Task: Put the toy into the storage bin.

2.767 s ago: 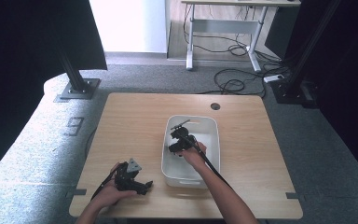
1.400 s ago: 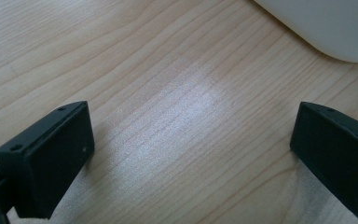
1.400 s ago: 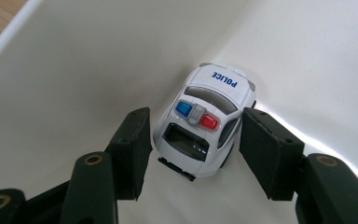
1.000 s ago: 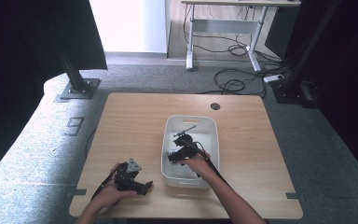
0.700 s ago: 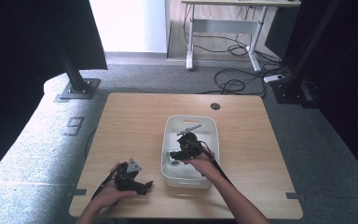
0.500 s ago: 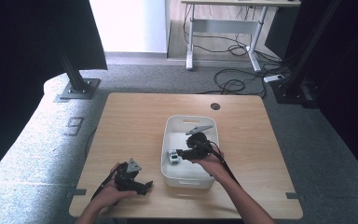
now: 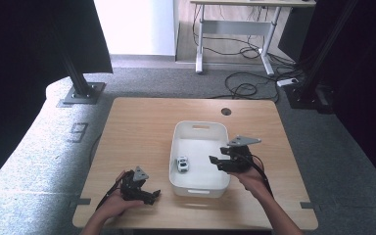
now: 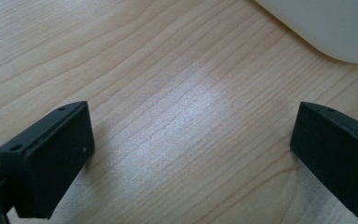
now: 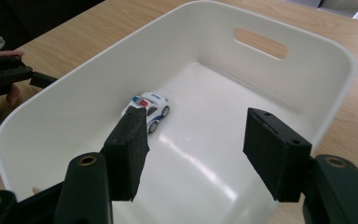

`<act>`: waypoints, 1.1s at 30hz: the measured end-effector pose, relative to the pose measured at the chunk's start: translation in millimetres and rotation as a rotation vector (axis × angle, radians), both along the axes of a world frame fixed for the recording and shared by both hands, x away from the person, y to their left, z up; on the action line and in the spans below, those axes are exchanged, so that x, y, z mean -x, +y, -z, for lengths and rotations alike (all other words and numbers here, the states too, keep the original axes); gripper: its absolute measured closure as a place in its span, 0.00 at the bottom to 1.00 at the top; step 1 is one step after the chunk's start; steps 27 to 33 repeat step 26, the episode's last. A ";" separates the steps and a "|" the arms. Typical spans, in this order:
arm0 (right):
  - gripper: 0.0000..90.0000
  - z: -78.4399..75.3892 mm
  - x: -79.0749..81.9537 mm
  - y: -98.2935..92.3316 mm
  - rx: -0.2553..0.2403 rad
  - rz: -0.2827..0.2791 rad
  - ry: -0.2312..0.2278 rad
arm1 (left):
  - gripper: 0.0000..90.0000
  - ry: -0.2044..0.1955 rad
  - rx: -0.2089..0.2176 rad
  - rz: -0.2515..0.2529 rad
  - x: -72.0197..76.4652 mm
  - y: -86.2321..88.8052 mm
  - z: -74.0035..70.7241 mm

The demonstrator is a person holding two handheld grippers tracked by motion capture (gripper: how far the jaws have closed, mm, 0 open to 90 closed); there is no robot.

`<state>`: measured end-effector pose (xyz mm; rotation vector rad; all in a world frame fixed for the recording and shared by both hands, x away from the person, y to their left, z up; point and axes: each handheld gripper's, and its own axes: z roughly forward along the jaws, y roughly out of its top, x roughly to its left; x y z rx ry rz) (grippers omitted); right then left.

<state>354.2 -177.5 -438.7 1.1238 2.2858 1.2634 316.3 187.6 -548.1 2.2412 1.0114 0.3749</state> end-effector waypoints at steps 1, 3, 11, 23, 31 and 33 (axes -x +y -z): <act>0.43 0.0 2.3 -5.9 -0.006 0.005 -0.005 | 0.00 0.000 0.000 -0.001 0.1 -0.1 0.0; 0.43 0.4 7.1 -17.5 -0.020 0.021 -0.017 | 0.00 0.000 -0.001 -0.001 0.1 0.0 -0.1; 0.42 8.1 24.5 -55.0 -0.049 0.065 -0.052 | 0.00 -0.001 -0.001 -0.003 0.3 -0.1 0.1; 0.40 27.7 39.5 -89.3 -0.051 0.116 -0.057 | 0.00 -0.001 -0.001 -0.003 0.2 -0.1 0.1; 0.40 28.4 39.1 -90.5 -0.053 0.119 -0.059 | 0.00 -0.001 -0.001 -0.001 0.1 0.0 0.1; 0.40 28.4 39.1 -90.5 -0.053 0.119 -0.059 | 0.00 -0.001 -0.001 -0.001 0.1 0.0 0.1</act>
